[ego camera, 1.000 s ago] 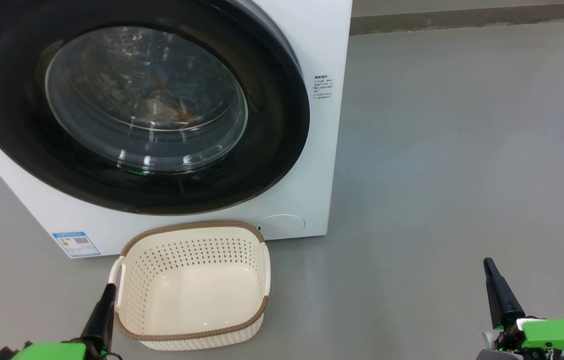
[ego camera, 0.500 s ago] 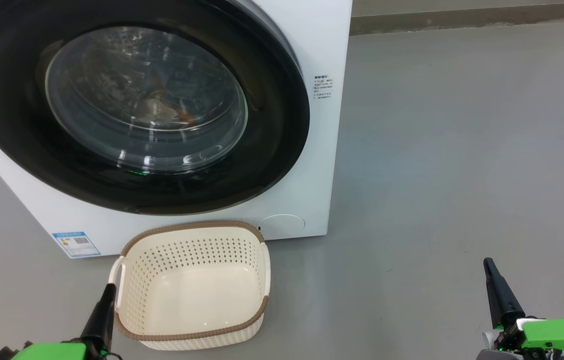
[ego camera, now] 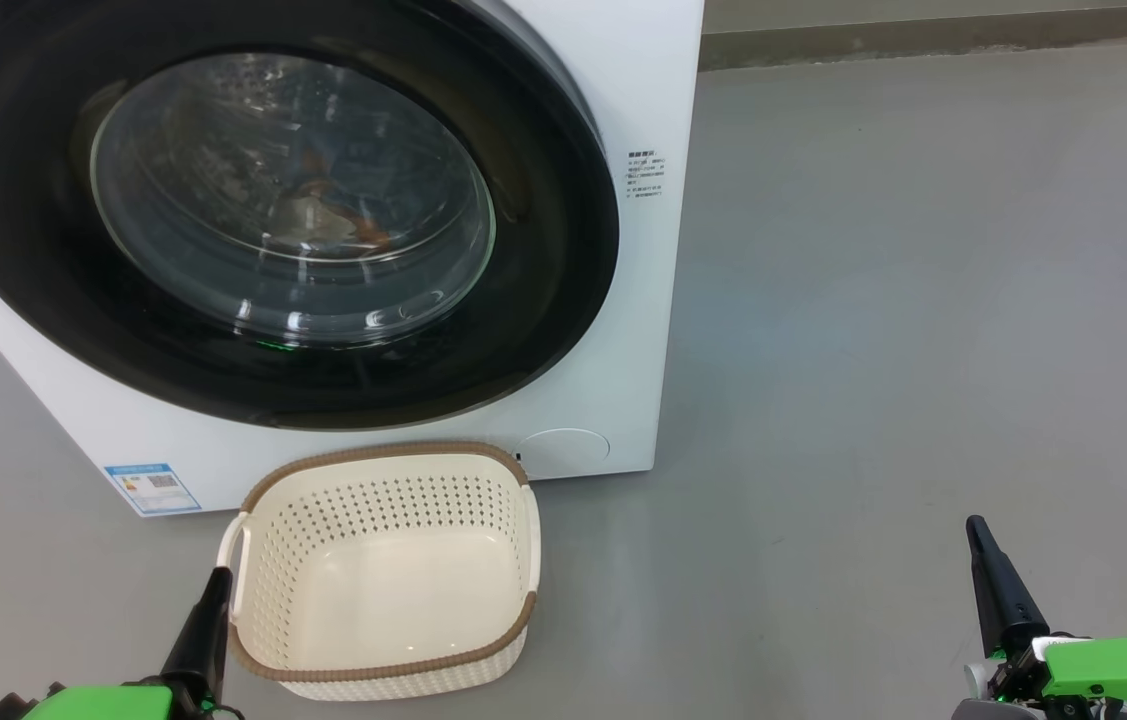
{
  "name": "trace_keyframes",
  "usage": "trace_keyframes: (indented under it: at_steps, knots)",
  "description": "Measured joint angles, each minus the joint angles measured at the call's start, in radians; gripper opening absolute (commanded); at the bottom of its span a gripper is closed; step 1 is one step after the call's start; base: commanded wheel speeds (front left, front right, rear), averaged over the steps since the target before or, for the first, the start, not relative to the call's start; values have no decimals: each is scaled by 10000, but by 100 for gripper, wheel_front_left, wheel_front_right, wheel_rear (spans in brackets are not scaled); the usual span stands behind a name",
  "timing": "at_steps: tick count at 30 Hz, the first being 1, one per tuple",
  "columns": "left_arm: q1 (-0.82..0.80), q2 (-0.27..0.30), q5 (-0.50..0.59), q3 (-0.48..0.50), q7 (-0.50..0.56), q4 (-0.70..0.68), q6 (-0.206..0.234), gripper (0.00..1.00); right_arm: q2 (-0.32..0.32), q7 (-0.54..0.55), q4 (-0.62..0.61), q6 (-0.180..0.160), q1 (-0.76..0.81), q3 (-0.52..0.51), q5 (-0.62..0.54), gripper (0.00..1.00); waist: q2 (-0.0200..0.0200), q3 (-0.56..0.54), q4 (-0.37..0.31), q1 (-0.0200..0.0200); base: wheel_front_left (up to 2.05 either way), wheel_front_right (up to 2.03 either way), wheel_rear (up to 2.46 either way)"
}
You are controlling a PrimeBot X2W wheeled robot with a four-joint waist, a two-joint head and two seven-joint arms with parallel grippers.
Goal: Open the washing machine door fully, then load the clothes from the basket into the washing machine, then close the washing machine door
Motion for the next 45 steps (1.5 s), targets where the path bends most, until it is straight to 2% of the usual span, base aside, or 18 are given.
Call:
trace_keyframes:
  at_steps: [45]
  knots:
    - [0, 0, 0, 0, 0, 0, 0, 0, 0, 0, 0, 0, 0, 0, 0, 0, 0, 0, 0, 0, 0, 0, 0]
